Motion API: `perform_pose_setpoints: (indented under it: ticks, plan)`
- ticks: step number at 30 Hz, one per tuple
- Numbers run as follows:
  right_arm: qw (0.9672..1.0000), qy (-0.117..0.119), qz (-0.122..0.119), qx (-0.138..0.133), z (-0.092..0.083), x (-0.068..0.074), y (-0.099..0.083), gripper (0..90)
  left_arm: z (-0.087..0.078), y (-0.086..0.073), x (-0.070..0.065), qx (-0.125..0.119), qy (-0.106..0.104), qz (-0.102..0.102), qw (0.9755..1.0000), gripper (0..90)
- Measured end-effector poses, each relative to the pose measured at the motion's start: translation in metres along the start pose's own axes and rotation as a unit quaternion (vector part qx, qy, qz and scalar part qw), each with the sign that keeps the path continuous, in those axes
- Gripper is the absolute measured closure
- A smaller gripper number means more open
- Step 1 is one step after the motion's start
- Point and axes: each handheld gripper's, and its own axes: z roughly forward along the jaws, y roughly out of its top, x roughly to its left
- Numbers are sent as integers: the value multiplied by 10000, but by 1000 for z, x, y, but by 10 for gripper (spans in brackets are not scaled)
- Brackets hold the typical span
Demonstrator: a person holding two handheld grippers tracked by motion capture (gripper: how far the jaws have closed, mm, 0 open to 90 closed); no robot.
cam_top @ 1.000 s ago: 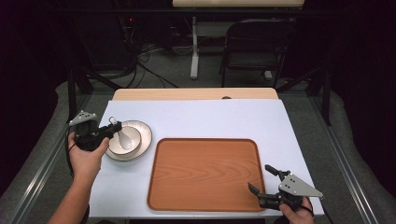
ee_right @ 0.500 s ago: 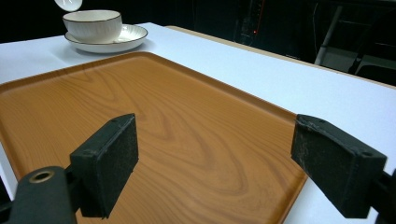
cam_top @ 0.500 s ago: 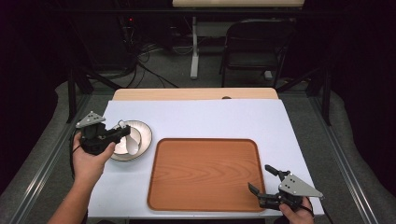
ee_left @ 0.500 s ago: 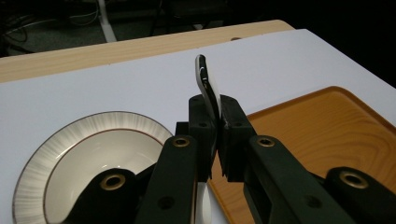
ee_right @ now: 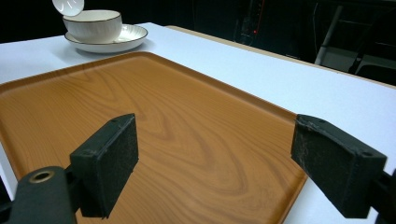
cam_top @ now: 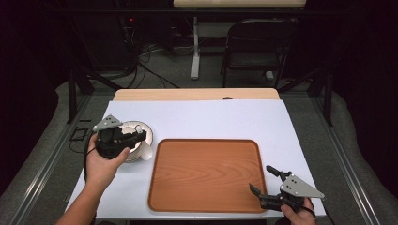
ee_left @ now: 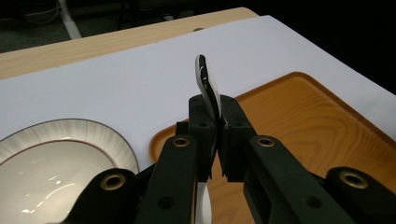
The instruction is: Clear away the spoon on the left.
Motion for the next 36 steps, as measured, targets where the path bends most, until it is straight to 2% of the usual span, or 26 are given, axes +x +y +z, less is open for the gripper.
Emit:
perform_pose_setpoints:
  ticks: [12, 18, 24, 32, 36]
  plan:
    - [10000, -3, -2, -1, 0, 0, 0, 144, 13, -2, -18, 150, -452, -1, 9989, 855]
    - [10000, -3, 0, -1, 0, 0, 0, 144, 20, -7, -24, 265, -629, -66, 9976, 855]
    - [10000, -3, 4, 2, 0, 0, 0, 144, 27, -12, -31, 386, -715, -121, 9966, 855]
    - [10000, -4, -7, -3, 0, 0, 0, 144, 40, -24, -41, 613, -920, -133, 9938, 855]
    - [10000, 4, 6, -4, 0, 0, 0, 144, 51, -31, -47, 765, -1042, -139, 9915, 854]
